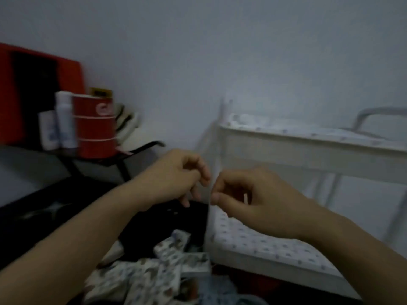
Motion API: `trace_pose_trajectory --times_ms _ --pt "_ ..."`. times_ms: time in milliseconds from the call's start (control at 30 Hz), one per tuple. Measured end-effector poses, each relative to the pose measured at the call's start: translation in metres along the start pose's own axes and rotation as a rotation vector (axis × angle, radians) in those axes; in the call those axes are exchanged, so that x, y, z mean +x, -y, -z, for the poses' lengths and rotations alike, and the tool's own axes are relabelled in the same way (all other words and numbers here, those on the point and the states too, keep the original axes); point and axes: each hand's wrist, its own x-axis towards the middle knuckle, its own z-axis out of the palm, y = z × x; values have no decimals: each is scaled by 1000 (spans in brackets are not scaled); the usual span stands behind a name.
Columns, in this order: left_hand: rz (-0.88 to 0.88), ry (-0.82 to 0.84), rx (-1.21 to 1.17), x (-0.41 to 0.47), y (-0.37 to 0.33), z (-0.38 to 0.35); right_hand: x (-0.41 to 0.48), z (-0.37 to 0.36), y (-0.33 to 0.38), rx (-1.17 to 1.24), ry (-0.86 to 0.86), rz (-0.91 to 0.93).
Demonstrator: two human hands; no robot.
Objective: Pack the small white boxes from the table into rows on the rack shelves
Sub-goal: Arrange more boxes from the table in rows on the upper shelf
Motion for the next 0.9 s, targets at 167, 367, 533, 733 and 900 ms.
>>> trace_pose_trajectory --times_ms 167,367,533,733,900 --pt "268 -99 431 -105 149 54 33 -123 11 42 246 -17" --pt "341 -127 701 -185 241 87 81 -241 35 74 302 -96" --pt "264 -287 621 -182 260 88 96 -297 59 -341 269 -323" --pt "315 -301 631 -167 265 84 95 -317 70 -430 260 -422" --pt "310 -141 595 -167 269 95 89 -311 69 -85 104 -569"
